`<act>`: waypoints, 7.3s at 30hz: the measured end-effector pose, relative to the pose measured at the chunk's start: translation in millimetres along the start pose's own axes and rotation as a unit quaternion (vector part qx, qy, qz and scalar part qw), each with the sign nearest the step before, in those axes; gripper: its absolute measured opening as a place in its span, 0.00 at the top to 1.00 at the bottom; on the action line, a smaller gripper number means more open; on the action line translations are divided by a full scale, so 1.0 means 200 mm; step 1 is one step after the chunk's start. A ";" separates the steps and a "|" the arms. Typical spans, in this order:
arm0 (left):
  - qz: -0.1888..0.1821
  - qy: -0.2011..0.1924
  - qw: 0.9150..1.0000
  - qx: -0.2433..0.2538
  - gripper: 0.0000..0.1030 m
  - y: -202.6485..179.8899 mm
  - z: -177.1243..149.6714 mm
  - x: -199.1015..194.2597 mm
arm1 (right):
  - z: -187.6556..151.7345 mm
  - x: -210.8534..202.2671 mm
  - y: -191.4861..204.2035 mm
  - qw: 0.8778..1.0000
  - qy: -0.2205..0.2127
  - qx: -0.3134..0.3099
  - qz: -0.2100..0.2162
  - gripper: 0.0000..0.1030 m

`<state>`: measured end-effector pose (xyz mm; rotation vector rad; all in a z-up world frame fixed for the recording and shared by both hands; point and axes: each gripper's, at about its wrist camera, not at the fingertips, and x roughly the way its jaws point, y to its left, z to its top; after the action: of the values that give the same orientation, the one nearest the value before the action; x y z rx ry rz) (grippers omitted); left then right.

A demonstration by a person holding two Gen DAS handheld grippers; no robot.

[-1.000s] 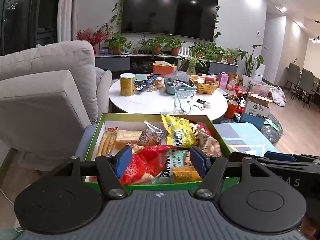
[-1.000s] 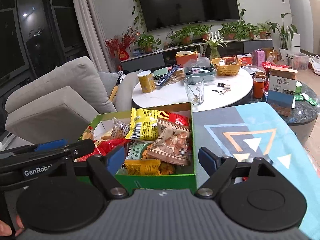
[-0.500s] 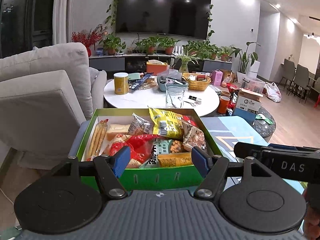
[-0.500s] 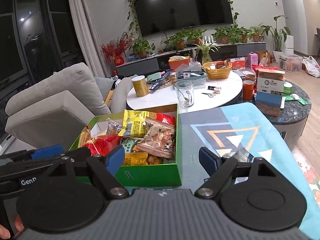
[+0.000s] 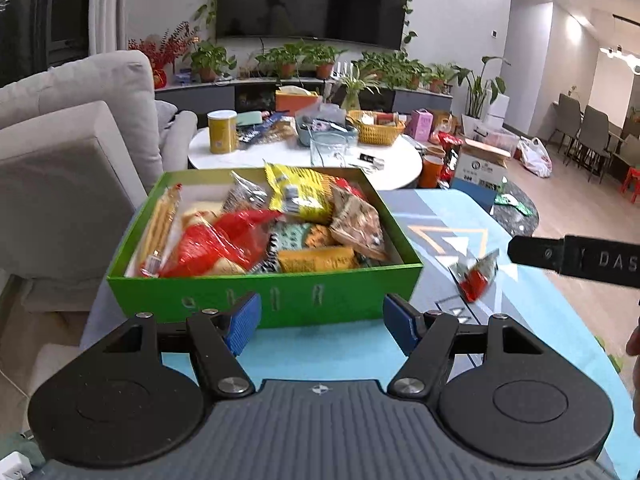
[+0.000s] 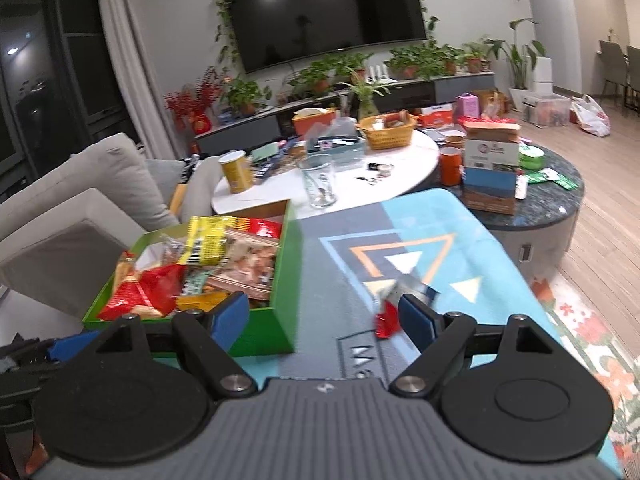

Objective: Organize snacks
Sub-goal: 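Move both grippers back from the box toward the remaining packets on the mat, then grasp the yellow Shaqima bread packet with the left gripper, then grasp the red-and-white packet with the right gripper while the left gripper holds the bread packet, then carry both packets over the green box, then lower both packets into the green box and open both grippers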

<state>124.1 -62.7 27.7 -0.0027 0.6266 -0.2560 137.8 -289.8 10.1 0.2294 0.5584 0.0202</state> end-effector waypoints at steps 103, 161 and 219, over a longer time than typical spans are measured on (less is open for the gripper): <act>0.001 0.048 0.999 -0.014 0.61 0.13 -0.25 0.05 | -0.09 0.37 -0.20 0.996 0.041 0.030 -0.075 0.55; 0.038 -0.052 0.998 -0.006 0.61 0.33 0.18 -0.07 | 0.05 -0.01 0.50 0.990 -0.047 -0.095 0.093 0.55; 0.068 -0.025 0.995 -0.073 0.53 0.53 0.44 0.63 | 0.06 0.46 0.57 0.993 0.008 -0.082 0.082 0.54</act>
<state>297.5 4.4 17.4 -0.1063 0.5916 -0.0769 226.7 -173.9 -2.3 0.1139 0.5490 0.2260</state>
